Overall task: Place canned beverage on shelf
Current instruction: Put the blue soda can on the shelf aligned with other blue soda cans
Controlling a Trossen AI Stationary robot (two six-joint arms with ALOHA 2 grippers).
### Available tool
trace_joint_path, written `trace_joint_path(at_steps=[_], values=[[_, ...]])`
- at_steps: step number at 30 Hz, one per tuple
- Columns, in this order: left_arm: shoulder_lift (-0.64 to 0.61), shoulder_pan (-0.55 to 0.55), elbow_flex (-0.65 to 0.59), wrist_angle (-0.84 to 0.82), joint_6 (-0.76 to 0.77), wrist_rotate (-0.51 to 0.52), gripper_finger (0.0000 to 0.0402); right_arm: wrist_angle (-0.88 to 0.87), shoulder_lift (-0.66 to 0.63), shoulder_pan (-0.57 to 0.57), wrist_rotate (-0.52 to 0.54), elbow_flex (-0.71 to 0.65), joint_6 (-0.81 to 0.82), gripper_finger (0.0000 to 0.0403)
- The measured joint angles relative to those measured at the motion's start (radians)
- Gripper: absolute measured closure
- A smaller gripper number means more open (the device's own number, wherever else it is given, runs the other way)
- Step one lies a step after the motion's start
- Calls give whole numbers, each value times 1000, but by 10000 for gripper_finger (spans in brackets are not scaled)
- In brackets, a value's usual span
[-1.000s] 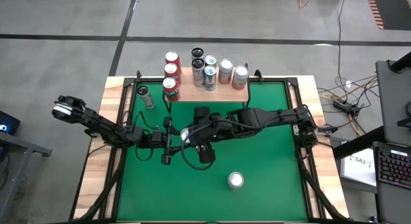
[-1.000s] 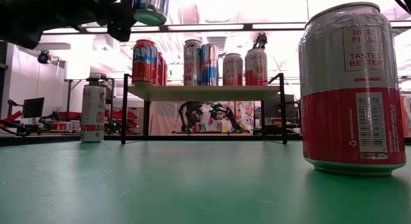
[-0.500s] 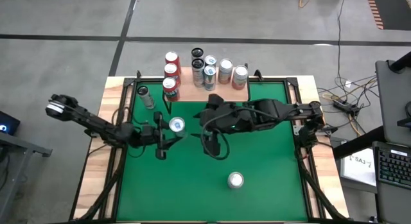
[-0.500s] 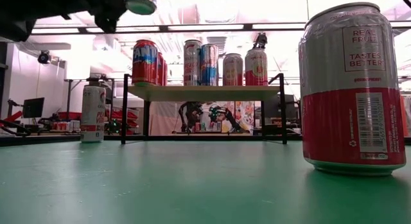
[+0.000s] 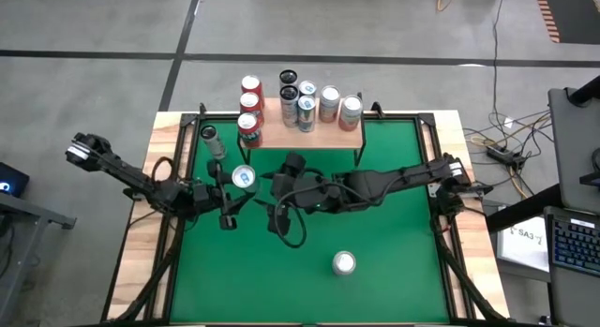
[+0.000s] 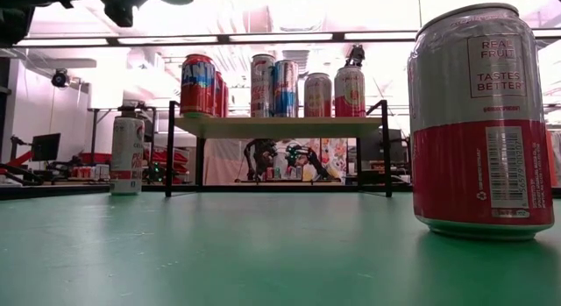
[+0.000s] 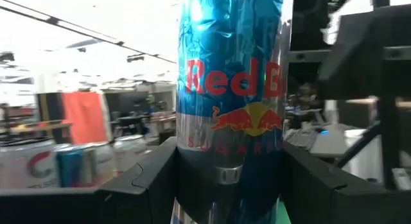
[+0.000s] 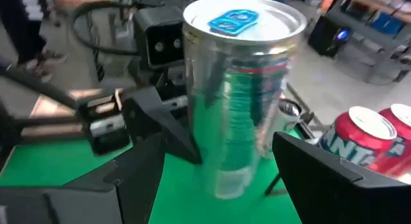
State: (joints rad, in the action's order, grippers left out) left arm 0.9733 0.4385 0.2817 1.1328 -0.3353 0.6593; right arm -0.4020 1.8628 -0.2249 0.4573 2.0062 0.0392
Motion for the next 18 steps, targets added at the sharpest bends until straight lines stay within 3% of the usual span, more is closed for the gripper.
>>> trace_joint_path(at_steps=[5,11,18], values=[[-2,1,0,10,-13,16,203,307,0,1,46,-137,-45,124],[2,1,-1,-3,-15,14,203,558,0,8,107,-249,-73,124],[21,-1,-1,0,-15,34,203,648,0,29,103,-309,-58,124]])
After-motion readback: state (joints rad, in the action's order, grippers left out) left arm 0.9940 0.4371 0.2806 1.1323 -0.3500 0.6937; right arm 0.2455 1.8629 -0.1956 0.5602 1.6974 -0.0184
